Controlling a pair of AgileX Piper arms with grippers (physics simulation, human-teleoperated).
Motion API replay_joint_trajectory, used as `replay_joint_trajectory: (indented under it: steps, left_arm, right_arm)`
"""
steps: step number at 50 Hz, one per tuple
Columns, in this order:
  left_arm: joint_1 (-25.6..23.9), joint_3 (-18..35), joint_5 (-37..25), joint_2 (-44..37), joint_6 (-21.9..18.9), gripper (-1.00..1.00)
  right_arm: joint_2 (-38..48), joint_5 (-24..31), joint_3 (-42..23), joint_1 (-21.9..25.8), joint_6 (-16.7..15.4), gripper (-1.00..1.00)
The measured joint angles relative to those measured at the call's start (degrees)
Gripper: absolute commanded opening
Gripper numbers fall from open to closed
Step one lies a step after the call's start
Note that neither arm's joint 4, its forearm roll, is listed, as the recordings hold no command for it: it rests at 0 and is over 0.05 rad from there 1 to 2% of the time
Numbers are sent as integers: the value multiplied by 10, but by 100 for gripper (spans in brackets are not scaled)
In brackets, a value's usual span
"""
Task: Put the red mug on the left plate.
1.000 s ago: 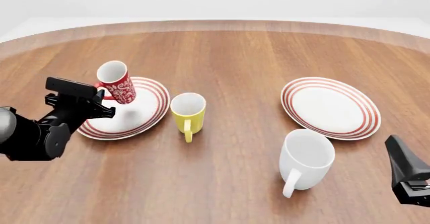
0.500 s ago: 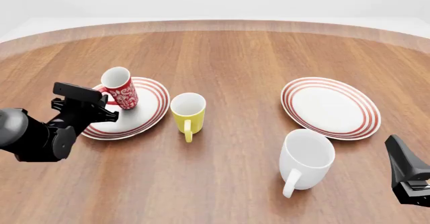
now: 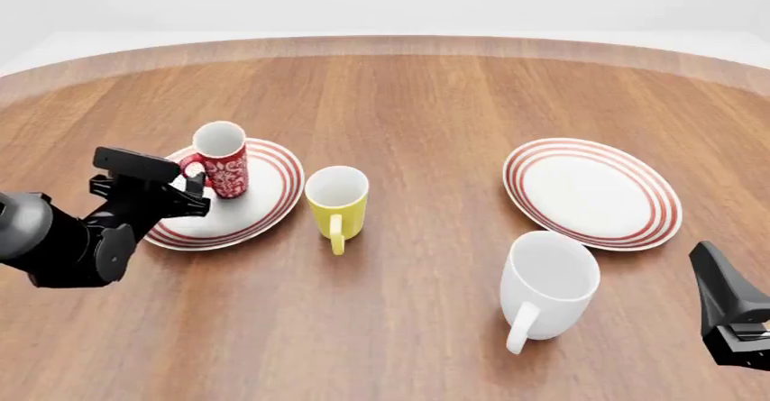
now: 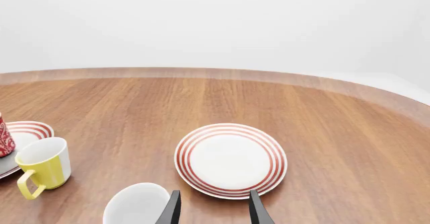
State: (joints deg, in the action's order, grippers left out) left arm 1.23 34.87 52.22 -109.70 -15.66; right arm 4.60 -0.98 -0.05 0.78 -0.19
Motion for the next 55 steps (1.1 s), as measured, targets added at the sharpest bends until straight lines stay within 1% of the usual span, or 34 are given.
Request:
replay_joint_trajectory:
  steps: [34,55]
  left_arm:
    - [-5,-8,-14,5,14,100]
    - [-22,-47,-14,48,34,100]
  right_arm:
    - [0,0,0,0,0,100]
    - [0,0,0,0,0,100]
